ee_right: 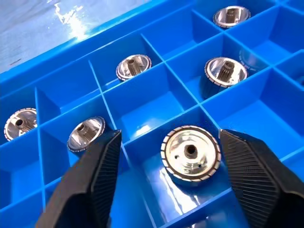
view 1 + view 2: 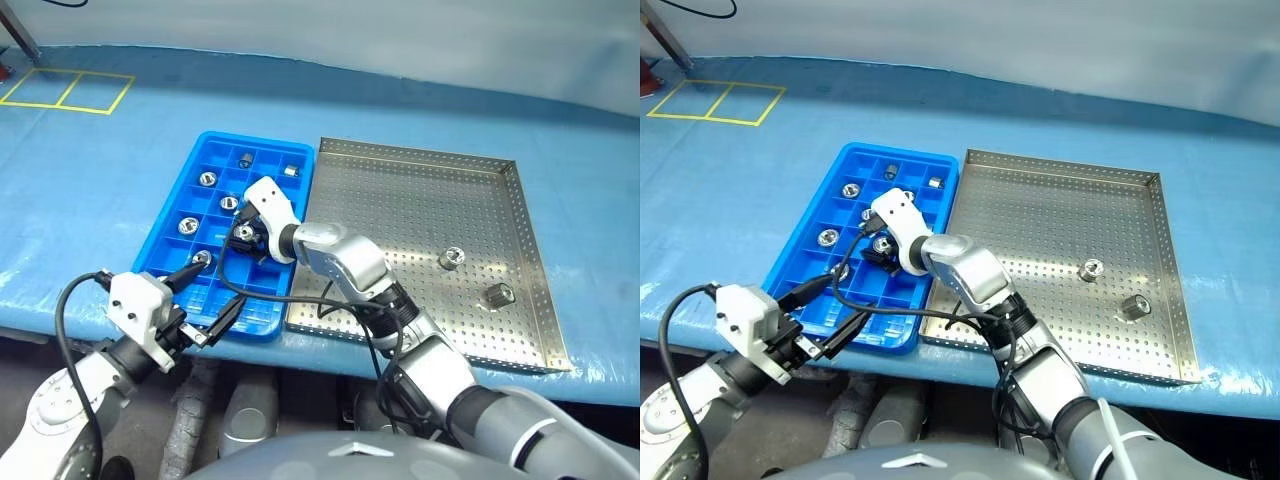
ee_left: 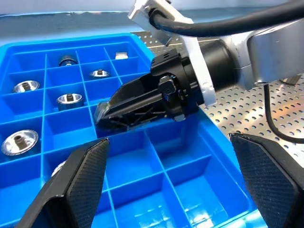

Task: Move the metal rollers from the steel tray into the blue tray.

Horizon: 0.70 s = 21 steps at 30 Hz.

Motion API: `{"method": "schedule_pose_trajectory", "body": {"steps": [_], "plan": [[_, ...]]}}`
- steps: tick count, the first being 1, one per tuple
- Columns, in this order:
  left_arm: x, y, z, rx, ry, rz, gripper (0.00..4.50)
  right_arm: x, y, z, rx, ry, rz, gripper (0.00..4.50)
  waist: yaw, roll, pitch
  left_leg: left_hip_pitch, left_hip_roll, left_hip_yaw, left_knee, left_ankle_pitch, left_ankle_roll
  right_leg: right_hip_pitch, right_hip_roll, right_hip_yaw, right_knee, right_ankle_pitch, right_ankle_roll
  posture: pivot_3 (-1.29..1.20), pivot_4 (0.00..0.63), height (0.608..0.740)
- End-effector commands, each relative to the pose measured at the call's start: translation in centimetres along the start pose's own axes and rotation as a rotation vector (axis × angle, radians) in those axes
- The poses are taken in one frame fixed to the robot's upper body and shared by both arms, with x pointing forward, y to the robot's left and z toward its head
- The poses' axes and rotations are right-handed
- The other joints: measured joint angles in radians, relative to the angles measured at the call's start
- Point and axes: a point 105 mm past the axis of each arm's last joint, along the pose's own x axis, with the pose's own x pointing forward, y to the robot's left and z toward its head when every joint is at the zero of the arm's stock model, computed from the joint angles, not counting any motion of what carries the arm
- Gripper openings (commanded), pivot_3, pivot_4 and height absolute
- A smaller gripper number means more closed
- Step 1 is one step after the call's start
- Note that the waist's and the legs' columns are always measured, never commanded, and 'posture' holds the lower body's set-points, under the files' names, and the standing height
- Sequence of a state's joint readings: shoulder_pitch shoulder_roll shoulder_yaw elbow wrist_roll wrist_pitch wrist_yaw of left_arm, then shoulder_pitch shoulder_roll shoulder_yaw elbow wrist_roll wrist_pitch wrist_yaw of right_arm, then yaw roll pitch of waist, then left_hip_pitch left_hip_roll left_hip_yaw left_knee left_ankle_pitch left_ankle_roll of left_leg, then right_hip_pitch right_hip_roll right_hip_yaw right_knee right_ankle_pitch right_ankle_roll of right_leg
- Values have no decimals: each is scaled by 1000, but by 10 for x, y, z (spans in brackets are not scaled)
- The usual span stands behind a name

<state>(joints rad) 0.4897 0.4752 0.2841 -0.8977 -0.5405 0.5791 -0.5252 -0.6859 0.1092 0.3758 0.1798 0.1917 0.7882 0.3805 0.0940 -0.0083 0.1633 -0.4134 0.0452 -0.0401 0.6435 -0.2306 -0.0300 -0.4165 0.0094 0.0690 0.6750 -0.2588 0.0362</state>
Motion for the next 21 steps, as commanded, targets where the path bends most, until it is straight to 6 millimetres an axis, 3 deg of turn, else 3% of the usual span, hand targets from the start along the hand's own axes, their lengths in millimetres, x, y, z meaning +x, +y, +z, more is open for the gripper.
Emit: {"method": "schedule_pose_trajectory", "body": {"steps": [1, 4, 7, 11, 16, 21], "plan": [[7, -4, 6, 9, -23, -58, 4500, -30, -12, 44, -36, -215, -69, 3304, 0, 0, 0, 0, 0, 0, 0, 0, 0, 0, 0, 0, 0, 0, 0, 275, 150, 740], [16, -6, 9, 16, -29, -107, 4500, -63, -42, 56, -103, -292, -248, 3304, -4, 0, 0, 0, 0, 0, 1, 0, 0, 1, 0, 0, -1, 0, 0, 224, 150, 740], [24, -9, 11, 23, -35, -156, 4500, -96, -73, 52, -114, -287, -441, 3304, -13, 0, 0, 0, -1, 1, 1, 0, 0, 1, -1, 0, -2, 0, 1, 178, 150, 740], [38, -16, 17, 37, -53, -244, 4500, -162, -114, 14, -32, -181, -733, 3304, -28, 0, 0, -1, -1, 1, 1, 0, 0, 1, -1, 1, -2, 1, 1, 116, 150, 740], [51, -17, 19, 51, -51, -298, 4500, -215, -127, -26, 56, -60, -967, 3304, -77, 0, 0, -1, -1, 1, -1, -1, -1, 0, 0, 2, -2, 3, 5, 54, 150, 740], [66, -21, 19, 68, -45, -345, 4500, -231, -120, -50, 140, -6, -1022, 3304, -122, 0, 0, 1, 0, 2, -1, -1, -1, 0, 1, 3, 0, 3, 5, -3, 150, 740]]}}
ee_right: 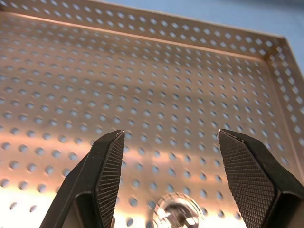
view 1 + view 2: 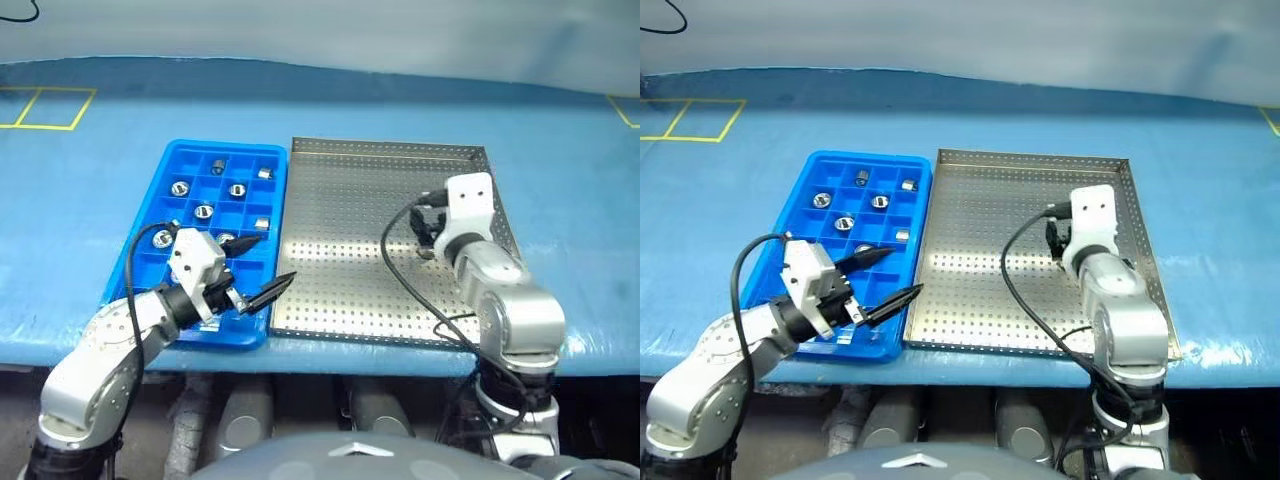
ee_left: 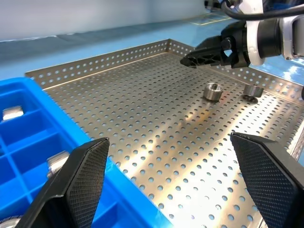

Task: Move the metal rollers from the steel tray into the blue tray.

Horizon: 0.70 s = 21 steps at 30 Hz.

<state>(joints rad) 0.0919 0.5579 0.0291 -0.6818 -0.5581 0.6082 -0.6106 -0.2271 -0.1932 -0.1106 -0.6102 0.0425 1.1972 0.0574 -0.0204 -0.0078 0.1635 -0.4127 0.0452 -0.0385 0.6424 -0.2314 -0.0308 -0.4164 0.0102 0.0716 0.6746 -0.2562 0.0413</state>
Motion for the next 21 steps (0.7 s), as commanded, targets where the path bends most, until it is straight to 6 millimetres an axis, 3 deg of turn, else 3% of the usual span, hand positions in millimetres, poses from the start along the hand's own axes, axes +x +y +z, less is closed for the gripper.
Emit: {"method": "schedule_pose_trajectory", "body": {"steps": [1, 9, 18, 21], "plan": [[9, -1, 2, 28, 3, -40, 4500, -11, -2, 3, 31, -24, -19, 3304, -16, 0, 0, 0, 0, 0, 1, 0, 0, 0, 0, 0, 1, 0, 0, -13, 150, 740], [34, -6, 2, 66, 22, -140, 4500, -9, 4, -12, 98, 19, -15, 3304, -43, 0, 0, 0, -1, 1, 4, 0, 0, 1, 0, 3, 1, 2, 3, -56, 150, 740], [38, -11, 0, 63, 25, -179, 4500, 3, 11, -25, 125, 56, 11, 3304, -58, 0, 0, 0, -1, 1, 3, 0, 0, 1, 1, 4, 1, 2, 4, -57, 150, 740], [39, -12, 0, 60, 21, -182, 4500, 7, 16, -20, 113, 34, 37, 3881, -58, 0, 0, 0, -1, 1, 3, 0, 0, 1, 0, 4, 1, 2, 4, -53, 150, 740]]}}
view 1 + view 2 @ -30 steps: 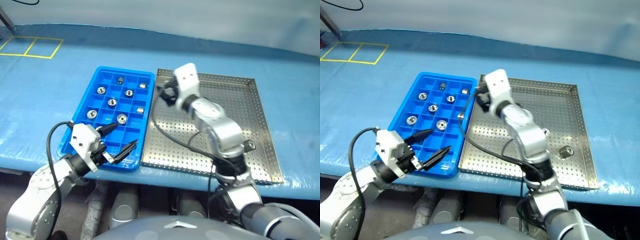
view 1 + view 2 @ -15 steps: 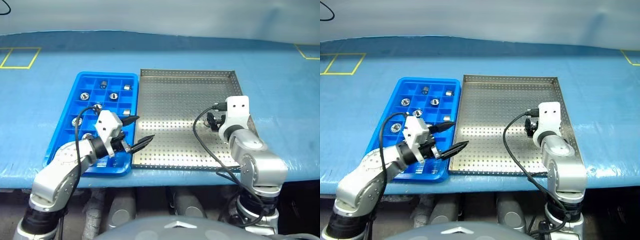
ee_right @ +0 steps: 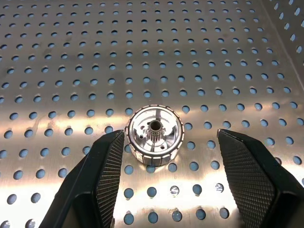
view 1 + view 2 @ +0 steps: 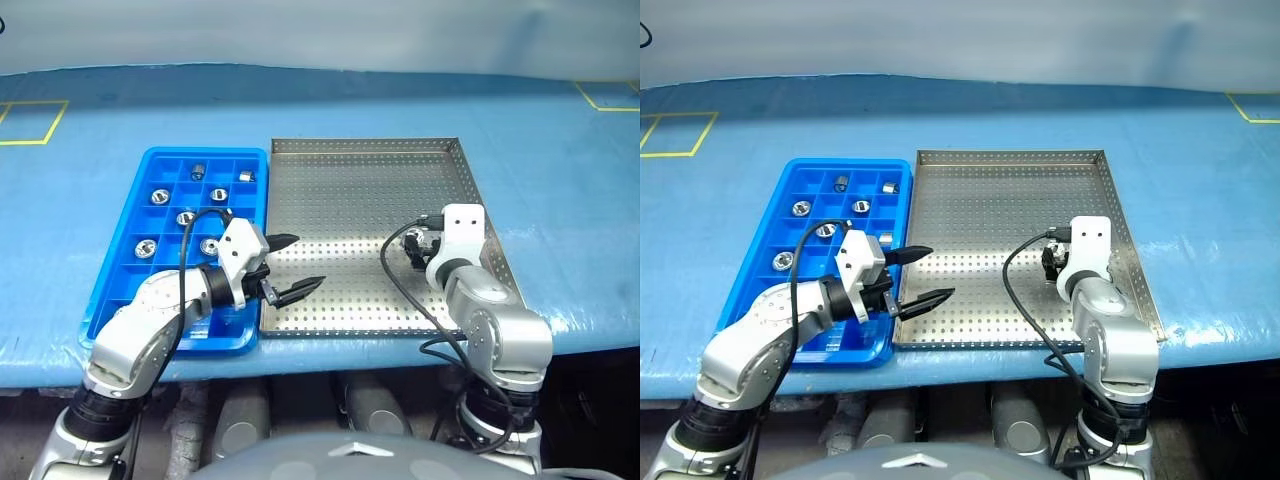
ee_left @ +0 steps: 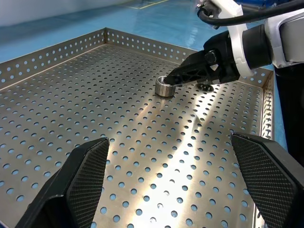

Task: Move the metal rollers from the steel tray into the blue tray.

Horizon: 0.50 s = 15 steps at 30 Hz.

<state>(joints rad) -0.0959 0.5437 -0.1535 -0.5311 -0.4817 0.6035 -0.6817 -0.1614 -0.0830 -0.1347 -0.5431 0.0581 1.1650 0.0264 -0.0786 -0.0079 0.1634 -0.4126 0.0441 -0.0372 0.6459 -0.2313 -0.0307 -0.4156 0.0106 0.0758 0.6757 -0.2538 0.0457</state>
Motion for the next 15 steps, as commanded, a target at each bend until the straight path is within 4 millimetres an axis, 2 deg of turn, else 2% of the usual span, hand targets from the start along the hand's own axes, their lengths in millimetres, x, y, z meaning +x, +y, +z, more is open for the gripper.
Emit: {"method": "schedule_pose_trajectory", "body": {"steps": [1, 2, 8, 14, 15], "plan": [[3, -4, 7, 26, -32, -21, 4500, 1, 7, 16, -8, -71, 32, 4201, 0, 0, 0, 0, 0, 0, 0, 0, 0, 0, 0, 0, 0, 0, 0, -53, 150, 740], [3, -4, 7, 25, -34, -20, 4500, 2, 7, 17, -7, -74, 22, 4474, -1, 0, 0, 0, 0, 0, 0, 0, 0, 0, 0, 0, 0, 0, 0, -49, 150, 740], [3, -4, 8, 23, -41, -14, 4500, 11, 6, 16, 17, -60, 7, 4474, 1, 0, 0, 0, 0, 1, 0, 0, 0, 0, 0, 1, 0, 0, 1, -44, 150, 740], [3, -2, 8, 25, -46, -5, 4500, 24, 2, 4, 19, -8, -17, 4474, 1, 0, 0, 0, 0, 1, 0, 0, 0, 0, 0, 1, 0, 1, 1, -38, 150, 740], [3, -2, 8, 26, -46, -4, 4500, 25, 2, 3, 9, -2, -26, 4297, 1, 0, 0, 0, 0, 1, 0, 0, 0, 0, 0, 1, 0, 1, 1, -34, 150, 740]]}}
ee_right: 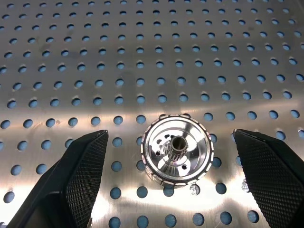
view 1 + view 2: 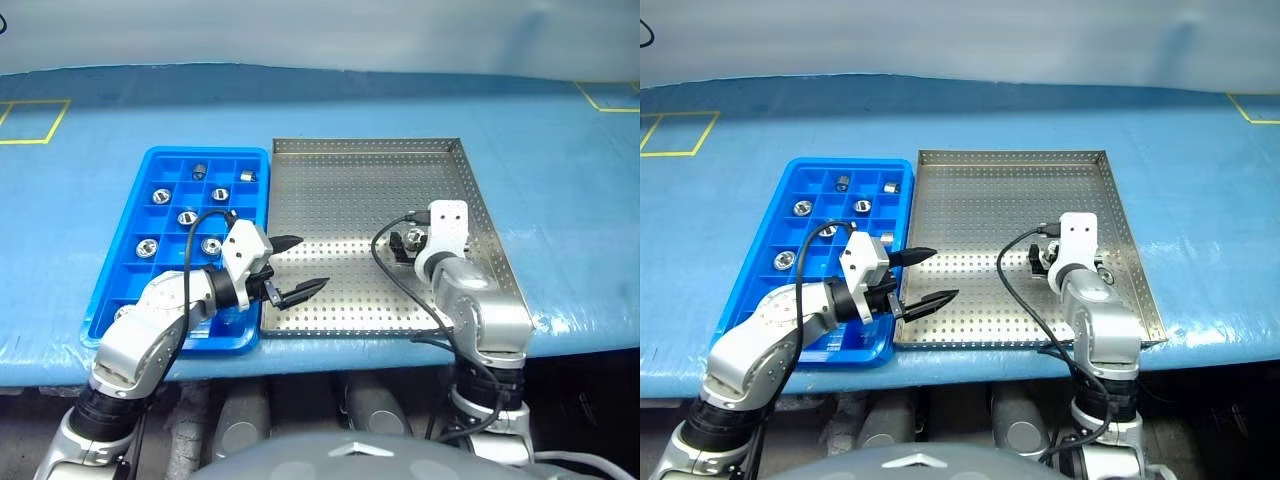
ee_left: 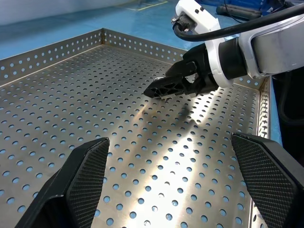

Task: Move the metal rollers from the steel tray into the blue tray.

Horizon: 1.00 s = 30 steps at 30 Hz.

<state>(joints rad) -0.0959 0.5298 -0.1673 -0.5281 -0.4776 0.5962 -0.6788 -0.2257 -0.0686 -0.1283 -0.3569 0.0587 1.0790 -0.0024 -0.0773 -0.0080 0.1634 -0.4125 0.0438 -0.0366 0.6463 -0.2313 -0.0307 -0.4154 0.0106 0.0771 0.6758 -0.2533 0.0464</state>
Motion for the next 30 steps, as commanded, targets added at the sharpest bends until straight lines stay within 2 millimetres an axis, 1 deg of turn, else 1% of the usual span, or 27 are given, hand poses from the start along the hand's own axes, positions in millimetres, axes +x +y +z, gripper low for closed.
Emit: {"method": "schedule_pose_trajectory", "body": {"steps": [1, 2, 4, 8, 9, 12, 14, 16, 19, 23, 25, 27, 30], "plan": [[0, 1, 8, 31, -37, 6, 4500, 2, -3, 8, -11, -40, -27, 4085, 1, 0, 0, 0, 0, 0, 0, 0, 0, 0, 0, 0, 0, 0, 0, -32, 150, 740], [0, 1, 8, 31, -37, 6, 4500, 2, -3, 8, -16, -40, -29, 3873, 1, 0, 0, 0, 0, 0, 0, 0, 0, 0, 0, 0, 0, 0, 0, -32, 150, 740], [-1, 1, 8, 31, -37, 7, 4500, 2, -2, 9, -15, -48, -26, 3252, 1, 0, 0, 0, 0, 0, 0, 0, 0, 0, 0, 0, 0, 0, 0, -32, 150, 740], [-4, -1, 6, 25, -33, 4, 4500, -2, 0, 17, -25, -84, -21, 1899, 7, 0, 0, 0, 0, 0, 1, 0, 0, 1, 0, 1, 0, 1, 1, -29, 150, 740], [-4, -1, 6, 23, -32, 5, 4500, -4, 1, 19, -31, -93, -15, 1706, 8, 0, 0, 0, -1, 1, 1, 0, 0, 0, 0, 1, 0, 1, 1, -27, 150, 740], [-6, -2, 5, 19, -31, 5, 4500, -9, 9, 30, -57, -132, 31, 1716, 9, 0, 0, 0, -1, 1, 1, 0, 0, 0, 0, 2, 0, 1, 2, -21, 150, 740], [-9, -4, 4, 20, -30, 3, 4500, -15, 23, 44, -87, -185, 101, 1716, 7, 0, 0, 0, 0, 1, 1, 0, 0, 0, 0, 2, 0, 1, 2, -15, 150, 740], [-12, -4, 3, 24, -27, 15, 4500, -23, 45, 60, -110, -239, 201, 1716, 2, 0, 0, 0, 0, 2, 1, 0, 0, -1, 0, 2, 0, 1, 2, 7, 150, 740], [-19, -4, 2, 13, -29, 43, 4500, -32, 78, 73, -132, -274, 351, 1716, 2, 0, 0, 1, 1, 2, 0, 0, 0, -1, 2, 2, 2, 1, 1, 40, 150, 740], [-33, -3, 0, 4, -40, 127, 4500, -43, 125, 73, -216, -282, 539, 1716, 16, 0, 0, 1, 1, 0, 0, 0, 0, -1, 1, 1, 2, 0, 0, 83, 150, 740], [-41, -2, -2, -2, -45, 180, 4500, -44, 143, 70, -234, -274, 598, 1716, 22, 0, 0, 0, 1, 0, -1, 0, 0, -1, 0, 1, 1, 0, 0, 112, 150, 740], [-49, -3, -3, -7, -39, 213, 4500, -46, 156, 69, -252, -270, 642, 1716, 36, 0, 0, 0, 0, 0, 0, 0, 0, -1, 0, 1, 1, 0, 0, 148, 150, 740], [-65, -5, -7, -22, -26, 283, 4500, -50, 180, 67, -274, -270, 722, 1716, 56, -1, 0, 0, 1, 0, 0, 0, 0, -1, 0, 0, 1, 0, 0, 199, 150, 740]]}}
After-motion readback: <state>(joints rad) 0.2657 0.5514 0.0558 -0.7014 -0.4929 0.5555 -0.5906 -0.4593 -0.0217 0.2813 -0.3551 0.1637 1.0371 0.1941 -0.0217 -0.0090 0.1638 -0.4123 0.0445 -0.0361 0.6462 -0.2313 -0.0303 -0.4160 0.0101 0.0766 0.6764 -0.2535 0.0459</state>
